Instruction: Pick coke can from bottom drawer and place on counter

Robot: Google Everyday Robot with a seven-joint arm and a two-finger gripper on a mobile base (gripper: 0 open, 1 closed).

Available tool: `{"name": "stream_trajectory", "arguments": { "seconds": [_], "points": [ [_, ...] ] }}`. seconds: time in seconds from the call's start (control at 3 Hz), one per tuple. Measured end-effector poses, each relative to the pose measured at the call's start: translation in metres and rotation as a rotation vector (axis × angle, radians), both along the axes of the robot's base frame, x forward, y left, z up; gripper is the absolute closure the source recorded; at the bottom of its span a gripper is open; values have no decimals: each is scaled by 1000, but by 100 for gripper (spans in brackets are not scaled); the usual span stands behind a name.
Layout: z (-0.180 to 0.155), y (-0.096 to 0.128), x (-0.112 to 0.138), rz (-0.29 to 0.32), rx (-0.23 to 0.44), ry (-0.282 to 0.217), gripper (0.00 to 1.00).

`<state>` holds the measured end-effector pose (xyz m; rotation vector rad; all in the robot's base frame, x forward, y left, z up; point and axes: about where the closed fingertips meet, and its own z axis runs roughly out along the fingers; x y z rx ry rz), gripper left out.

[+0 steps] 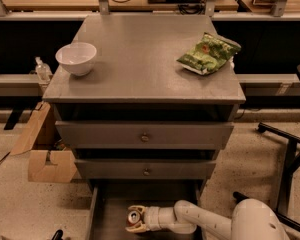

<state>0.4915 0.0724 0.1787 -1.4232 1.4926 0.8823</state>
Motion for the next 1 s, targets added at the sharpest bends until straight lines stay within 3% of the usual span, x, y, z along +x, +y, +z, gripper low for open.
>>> {"name": "stream_trajectory", "arguments": {
  "seconds": [0.33, 0.67, 1.0],
  "points": [
    [43, -14, -13, 9, -17, 21, 86],
    [116, -46, -35, 27, -9, 37, 100],
    [212, -82, -72, 59, 45, 96, 100]
  ]
}}
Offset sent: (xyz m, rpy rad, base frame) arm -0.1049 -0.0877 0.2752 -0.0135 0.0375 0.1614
